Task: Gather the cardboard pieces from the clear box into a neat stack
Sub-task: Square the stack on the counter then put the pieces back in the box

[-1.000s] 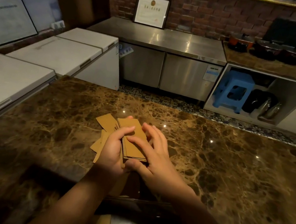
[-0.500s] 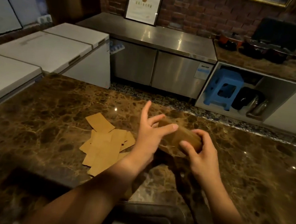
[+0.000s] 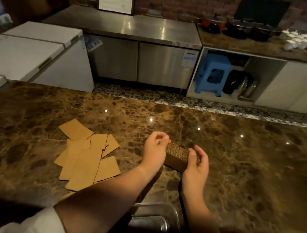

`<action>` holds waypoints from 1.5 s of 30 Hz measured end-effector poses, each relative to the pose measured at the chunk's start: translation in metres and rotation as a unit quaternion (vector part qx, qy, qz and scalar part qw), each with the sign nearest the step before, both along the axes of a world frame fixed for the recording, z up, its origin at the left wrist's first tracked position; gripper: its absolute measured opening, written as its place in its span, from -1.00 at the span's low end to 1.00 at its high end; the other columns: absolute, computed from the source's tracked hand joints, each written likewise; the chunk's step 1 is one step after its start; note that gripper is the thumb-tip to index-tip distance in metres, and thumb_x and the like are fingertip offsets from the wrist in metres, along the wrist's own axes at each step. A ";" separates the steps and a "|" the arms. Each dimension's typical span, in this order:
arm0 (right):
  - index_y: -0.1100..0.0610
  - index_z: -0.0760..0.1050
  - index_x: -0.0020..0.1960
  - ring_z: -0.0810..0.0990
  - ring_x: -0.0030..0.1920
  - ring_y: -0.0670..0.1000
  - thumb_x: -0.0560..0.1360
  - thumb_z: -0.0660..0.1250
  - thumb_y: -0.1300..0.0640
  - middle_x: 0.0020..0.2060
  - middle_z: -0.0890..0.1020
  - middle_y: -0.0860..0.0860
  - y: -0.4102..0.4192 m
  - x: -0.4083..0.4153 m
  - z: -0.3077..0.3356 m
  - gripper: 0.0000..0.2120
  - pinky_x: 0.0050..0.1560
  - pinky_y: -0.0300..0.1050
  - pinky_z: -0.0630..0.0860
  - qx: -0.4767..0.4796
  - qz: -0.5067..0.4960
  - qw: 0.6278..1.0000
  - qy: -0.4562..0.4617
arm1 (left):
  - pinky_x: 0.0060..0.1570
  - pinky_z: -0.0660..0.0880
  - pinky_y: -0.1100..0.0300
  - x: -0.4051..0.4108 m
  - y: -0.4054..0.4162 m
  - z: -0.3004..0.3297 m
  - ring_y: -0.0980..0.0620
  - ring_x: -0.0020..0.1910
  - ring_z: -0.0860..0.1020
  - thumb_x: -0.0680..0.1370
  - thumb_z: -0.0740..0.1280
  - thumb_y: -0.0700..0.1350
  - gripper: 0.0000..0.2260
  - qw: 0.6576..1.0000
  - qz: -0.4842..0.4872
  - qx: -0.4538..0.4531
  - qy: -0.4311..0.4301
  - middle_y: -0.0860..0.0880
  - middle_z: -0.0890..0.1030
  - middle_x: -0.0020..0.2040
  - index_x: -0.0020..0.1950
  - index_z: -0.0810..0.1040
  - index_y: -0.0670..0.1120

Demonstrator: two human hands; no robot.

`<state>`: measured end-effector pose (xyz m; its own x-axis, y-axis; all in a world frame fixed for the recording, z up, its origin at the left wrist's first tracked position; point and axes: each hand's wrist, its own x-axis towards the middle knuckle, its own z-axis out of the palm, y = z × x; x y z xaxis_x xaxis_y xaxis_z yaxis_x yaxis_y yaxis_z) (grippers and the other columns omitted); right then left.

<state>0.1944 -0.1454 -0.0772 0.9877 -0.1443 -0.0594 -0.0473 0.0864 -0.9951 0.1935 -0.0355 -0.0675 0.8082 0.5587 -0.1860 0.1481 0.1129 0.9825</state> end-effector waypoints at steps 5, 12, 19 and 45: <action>0.02 0.57 0.10 0.64 0.01 -0.09 0.67 0.18 0.16 0.06 0.66 0.06 0.002 0.004 0.001 -0.81 -0.07 -0.27 0.59 0.004 -0.004 1.000 -0.004 | -0.14 0.59 0.11 0.004 0.004 0.002 0.06 -0.20 0.65 0.61 0.31 -0.04 -0.72 0.998 -0.011 -0.055 -0.031 0.00 0.70 -0.20 -0.27 0.67 0.04; 0.02 0.48 0.28 0.63 0.13 0.01 0.47 0.40 -0.11 0.20 0.58 0.07 -0.012 -0.006 -0.013 -0.57 0.04 -0.07 0.61 0.050 0.105 0.993 0.001 | -0.24 0.54 0.22 0.000 0.013 -0.015 0.11 -0.28 0.61 0.67 0.23 -0.08 -0.74 0.996 -0.080 -0.001 -0.038 -0.04 0.65 -0.24 -0.11 0.62 -0.14; -0.13 0.40 0.20 0.60 0.08 -0.03 0.39 0.55 0.20 0.06 0.58 -0.09 -0.021 0.002 -0.007 -0.49 0.08 -0.04 0.58 -0.239 0.138 0.961 -0.033 | -0.21 0.50 0.18 0.004 0.018 -0.011 0.08 -0.26 0.55 0.66 0.23 0.03 -0.68 0.992 -0.109 0.063 0.005 -0.03 0.58 -0.25 -0.14 0.57 -0.16; -0.13 0.49 0.28 0.68 0.06 0.00 0.36 0.52 -0.06 0.10 0.65 -0.05 -0.033 -0.167 0.118 -0.48 -0.16 -0.15 0.65 -0.202 0.501 0.840 0.053 | -0.14 0.61 0.26 -0.276 0.062 0.123 0.18 -0.04 0.60 0.28 0.54 0.00 -0.40 0.983 -0.098 0.158 -0.012 0.08 0.57 0.11 0.20 0.43 0.43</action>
<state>0.0273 -0.1781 0.0403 0.6179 0.7264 -0.3010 0.0147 -0.3933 -0.9193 -0.0824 0.0270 0.0559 0.9083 0.4182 -0.0082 0.1127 -0.2259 0.9676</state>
